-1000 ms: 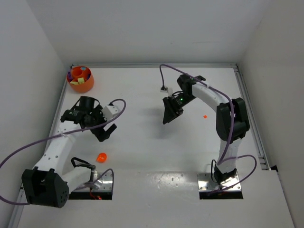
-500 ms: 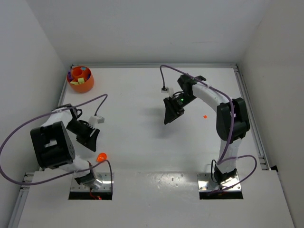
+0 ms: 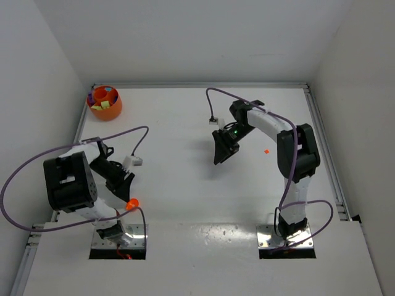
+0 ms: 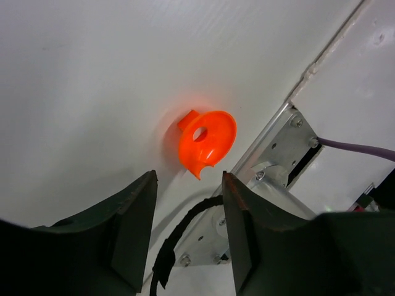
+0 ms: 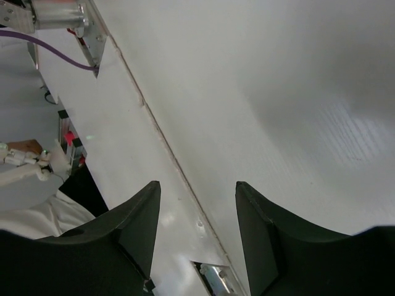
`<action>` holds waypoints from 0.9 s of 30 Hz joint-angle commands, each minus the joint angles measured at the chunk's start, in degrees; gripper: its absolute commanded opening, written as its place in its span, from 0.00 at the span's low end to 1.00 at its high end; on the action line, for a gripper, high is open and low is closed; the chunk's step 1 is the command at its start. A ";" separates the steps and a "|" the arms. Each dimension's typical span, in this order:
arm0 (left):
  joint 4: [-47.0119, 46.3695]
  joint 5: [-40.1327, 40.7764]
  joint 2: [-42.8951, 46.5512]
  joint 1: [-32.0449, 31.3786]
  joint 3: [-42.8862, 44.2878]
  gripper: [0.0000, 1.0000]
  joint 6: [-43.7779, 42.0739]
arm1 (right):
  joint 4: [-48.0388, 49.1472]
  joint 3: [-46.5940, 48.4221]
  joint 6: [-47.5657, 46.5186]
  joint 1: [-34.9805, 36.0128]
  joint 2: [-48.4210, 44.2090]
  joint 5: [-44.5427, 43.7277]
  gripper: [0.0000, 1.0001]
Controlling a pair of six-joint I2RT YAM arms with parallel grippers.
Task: Sort the legos into containers by color
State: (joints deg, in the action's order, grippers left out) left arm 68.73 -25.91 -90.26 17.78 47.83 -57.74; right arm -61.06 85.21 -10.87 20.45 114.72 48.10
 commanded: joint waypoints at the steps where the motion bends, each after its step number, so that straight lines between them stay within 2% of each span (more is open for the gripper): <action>1: -2.64 -1.94 1.84 -2.48 -1.95 0.51 -0.71 | -1.52 2.33 -1.61 -0.06 -0.63 0.43 0.52; 11: -6.85 -2.74 -1.50 -4.24 -1.78 0.48 3.32 | -2.58 3.99 -2.13 -0.06 -0.11 0.42 0.51; 17: -6.94 -2.74 -3.70 -4.86 -1.25 0.48 2.55 | -3.63 4.53 -2.66 -0.06 0.42 0.42 0.51; 27: -6.41 -2.21 -6.95 -7.67 -0.72 0.39 2.54 | -4.16 5.05 -3.19 -0.06 0.95 -0.20 0.50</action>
State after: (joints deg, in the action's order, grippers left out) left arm 62.06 -27.18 -96.62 11.49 46.33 -54.26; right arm -64.84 87.90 -12.88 20.45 115.39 47.88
